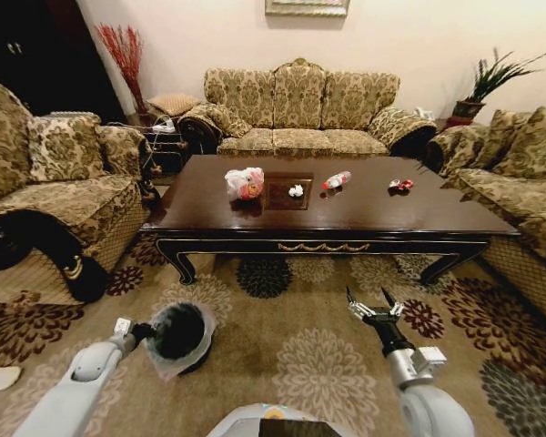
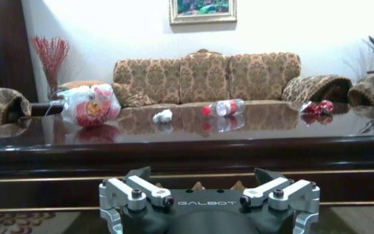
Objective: Move to the front of the table and place the trash on the table into the trash bin.
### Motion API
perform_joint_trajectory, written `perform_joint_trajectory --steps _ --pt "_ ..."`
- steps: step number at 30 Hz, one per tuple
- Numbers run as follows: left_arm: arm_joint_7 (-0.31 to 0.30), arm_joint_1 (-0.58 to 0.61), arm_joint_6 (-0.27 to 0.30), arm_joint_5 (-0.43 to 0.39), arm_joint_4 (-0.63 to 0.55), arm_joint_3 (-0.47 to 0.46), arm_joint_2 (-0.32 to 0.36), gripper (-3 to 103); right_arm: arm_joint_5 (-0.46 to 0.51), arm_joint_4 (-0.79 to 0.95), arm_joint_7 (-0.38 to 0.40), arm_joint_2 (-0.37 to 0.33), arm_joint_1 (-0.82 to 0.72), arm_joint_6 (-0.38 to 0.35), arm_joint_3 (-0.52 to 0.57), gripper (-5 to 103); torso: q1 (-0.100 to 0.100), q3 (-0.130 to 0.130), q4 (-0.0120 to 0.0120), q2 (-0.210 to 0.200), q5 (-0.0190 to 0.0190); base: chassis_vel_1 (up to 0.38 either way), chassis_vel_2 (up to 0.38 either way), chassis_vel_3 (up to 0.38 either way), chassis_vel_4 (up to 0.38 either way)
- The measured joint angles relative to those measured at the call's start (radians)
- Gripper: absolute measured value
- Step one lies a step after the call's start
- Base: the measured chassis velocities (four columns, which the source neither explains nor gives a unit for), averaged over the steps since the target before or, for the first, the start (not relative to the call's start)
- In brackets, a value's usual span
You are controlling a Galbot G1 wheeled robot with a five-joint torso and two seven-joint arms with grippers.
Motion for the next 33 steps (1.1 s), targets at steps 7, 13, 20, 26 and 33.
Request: perform_joint_trajectory --steps 7,13,20,26,33 --pt "-0.030 0.136 -0.021 -0.060 -0.235 -0.122 0.039 2 0.008 0.002 0.000 -0.003 0.021 0.002 -0.004 100 0.000 0.000 0.0008 0.000 0.0012 0.000 0.000 0.000 0.000" --pt "-0.040 0.200 -0.024 -0.127 -0.383 -0.232 0.041 2 0.010 0.009 0.000 -0.006 0.023 0.005 -0.007 100 -0.002 -0.003 0.0004 -0.004 0.0009 0.000 0.000 0.000 0.000" --pt "-0.030 0.254 -0.044 -0.259 -0.495 -0.339 0.031 2 0.020 0.022 -0.003 -0.024 0.029 0.008 -0.006 100 -0.002 -0.004 0.0010 -0.007 0.0007 0.000 0.000 0.000 0.000" --pt "-0.033 0.270 -0.096 -0.334 -0.520 -0.377 0.024 2 0.021 0.035 -0.013 -0.029 0.023 0.024 -0.006 100 0.005 0.005 0.0007 0.010 0.0010 0.000 0.000 0.000 0.000" --pt "-0.003 0.293 -0.105 -0.327 -0.522 -0.405 0.027 2 0.022 0.047 -0.016 -0.031 0.016 0.035 -0.002 100 0.015 0.026 0.0009 0.042 0.0007 0.000 0.000 0.000 0.000"
